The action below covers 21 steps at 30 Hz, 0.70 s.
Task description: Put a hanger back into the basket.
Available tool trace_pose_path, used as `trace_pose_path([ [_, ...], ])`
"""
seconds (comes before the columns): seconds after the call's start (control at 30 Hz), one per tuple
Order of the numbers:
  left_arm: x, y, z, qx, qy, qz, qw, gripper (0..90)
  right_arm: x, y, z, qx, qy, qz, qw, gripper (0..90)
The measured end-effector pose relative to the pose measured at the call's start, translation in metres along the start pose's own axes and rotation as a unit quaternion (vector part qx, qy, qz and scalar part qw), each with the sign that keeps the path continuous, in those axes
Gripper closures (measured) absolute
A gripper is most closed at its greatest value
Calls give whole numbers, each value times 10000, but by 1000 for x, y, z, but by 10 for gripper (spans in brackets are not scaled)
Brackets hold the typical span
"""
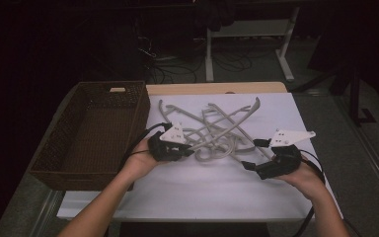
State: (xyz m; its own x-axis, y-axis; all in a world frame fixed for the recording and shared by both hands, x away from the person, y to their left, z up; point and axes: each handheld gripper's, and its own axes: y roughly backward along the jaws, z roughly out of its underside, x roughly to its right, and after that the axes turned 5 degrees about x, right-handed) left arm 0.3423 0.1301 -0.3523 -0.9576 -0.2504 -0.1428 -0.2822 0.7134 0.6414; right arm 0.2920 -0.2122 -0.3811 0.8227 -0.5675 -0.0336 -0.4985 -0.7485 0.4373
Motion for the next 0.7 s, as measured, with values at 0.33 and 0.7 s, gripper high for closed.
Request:
trace_pose_path([
  [0.33,-23,45,-33,-98,88,-374,9992,823,-1,-13,8,-83,-231,105,9996,109],
  [0.7,-55,125,-1,-177,502,-833,9951,823,-7,-28,9,-249,-221,98,9994,108],
])
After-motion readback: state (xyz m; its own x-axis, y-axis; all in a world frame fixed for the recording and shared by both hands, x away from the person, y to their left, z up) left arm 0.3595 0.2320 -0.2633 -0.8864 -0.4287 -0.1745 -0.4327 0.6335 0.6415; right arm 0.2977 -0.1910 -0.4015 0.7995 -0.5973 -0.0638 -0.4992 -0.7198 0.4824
